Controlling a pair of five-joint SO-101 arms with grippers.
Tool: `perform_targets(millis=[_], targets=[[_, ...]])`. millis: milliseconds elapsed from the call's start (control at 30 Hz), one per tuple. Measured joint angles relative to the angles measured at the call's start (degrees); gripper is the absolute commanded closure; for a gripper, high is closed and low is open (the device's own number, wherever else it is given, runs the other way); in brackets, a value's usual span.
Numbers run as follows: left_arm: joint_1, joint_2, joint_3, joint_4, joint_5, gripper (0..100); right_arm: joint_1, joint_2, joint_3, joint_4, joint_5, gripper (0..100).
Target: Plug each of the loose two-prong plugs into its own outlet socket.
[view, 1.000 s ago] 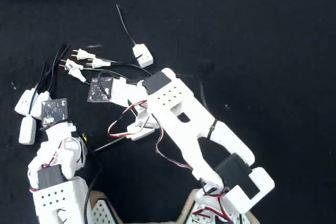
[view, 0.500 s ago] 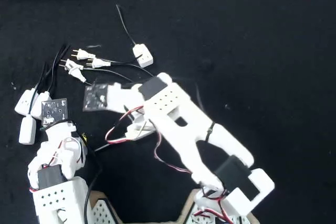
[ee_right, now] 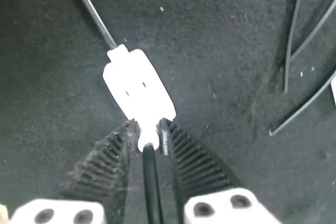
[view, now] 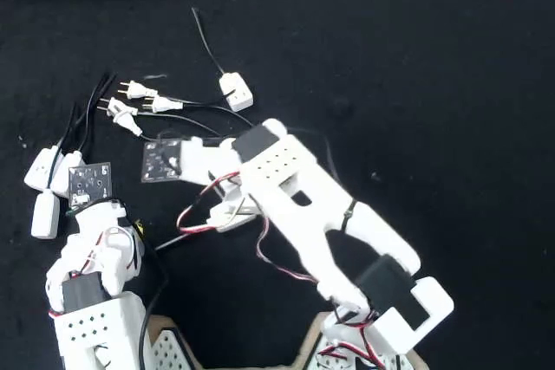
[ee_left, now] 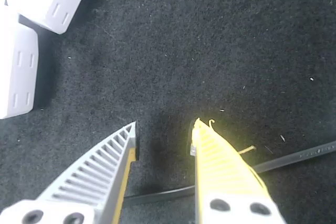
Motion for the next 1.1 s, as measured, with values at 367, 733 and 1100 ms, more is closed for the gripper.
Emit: perform_targets(millis=[367,733,1100], targets=[[0.09,0.0,0.0,0.0,0.0,82,1.41,0.09,0.44,1.23,0.0,98.8],[0.09,0.0,0.0,0.0,0.0,82,1.32,0.09,4.13,-3.6,-1.41,98.8],[0.09,0.0,0.0,0.0,0.0,82,0.79,-0.44,4.48,-4.66,-4.48,89.7]])
